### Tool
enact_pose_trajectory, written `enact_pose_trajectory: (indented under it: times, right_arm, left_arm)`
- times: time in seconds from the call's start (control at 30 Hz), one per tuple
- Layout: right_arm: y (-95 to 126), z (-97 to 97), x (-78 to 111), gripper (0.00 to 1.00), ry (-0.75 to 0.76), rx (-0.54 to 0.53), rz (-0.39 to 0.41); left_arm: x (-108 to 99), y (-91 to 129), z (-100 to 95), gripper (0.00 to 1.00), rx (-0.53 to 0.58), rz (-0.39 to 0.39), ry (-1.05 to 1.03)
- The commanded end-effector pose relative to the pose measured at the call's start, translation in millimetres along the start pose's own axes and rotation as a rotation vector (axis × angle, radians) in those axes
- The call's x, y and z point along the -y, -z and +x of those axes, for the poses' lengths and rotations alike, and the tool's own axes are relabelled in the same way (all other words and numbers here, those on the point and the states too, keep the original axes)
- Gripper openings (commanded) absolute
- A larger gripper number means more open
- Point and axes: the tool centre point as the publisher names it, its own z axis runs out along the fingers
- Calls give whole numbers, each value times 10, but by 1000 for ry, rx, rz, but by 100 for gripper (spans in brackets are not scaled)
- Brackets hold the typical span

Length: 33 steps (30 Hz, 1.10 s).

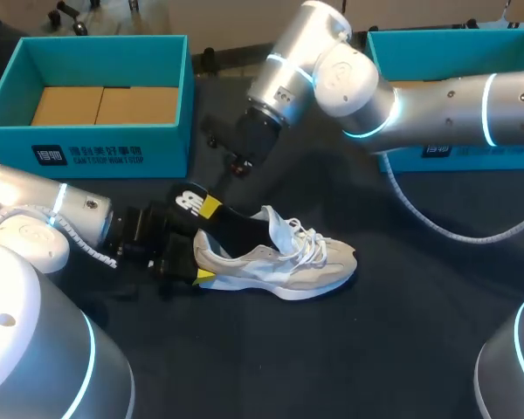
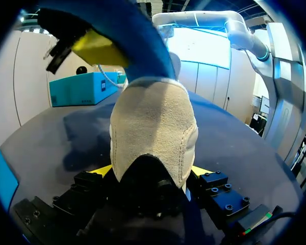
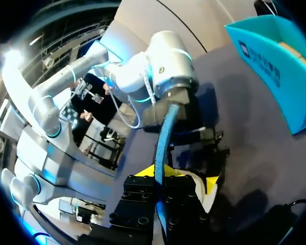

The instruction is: Take the shoe out of the shoebox, open the shoe tongue, remove and reinsert the insole, then place the shoe into the shoebox

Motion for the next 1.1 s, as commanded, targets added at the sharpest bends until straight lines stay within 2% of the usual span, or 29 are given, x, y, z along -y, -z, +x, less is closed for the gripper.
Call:
enact_pose_trajectory:
  times: [0.03, 0.27, 0.47, 0.9, 1.1]
  right_arm:
    - [231, 219, -36, 0, 34, 81, -16]
    - [611, 309, -251, 0, 110, 196, -25]
    - [819, 342, -397, 0, 138, 282, -24]
    - [1235, 408, -648, 0, 233, 527, -143]
    - [1377, 417, -741, 0, 268, 603, -164]
  left_arm:
    - [-4, -13, -12, 0, -2, -3, 1]
    - [-4, -13, -12, 0, -2, -3, 1]
    - [-4, -13, -12, 0, -2, -3, 1]
    - [-4, -13, -12, 0, -2, -3, 1]
    - [-4, -13, -12, 0, -2, -3, 1]
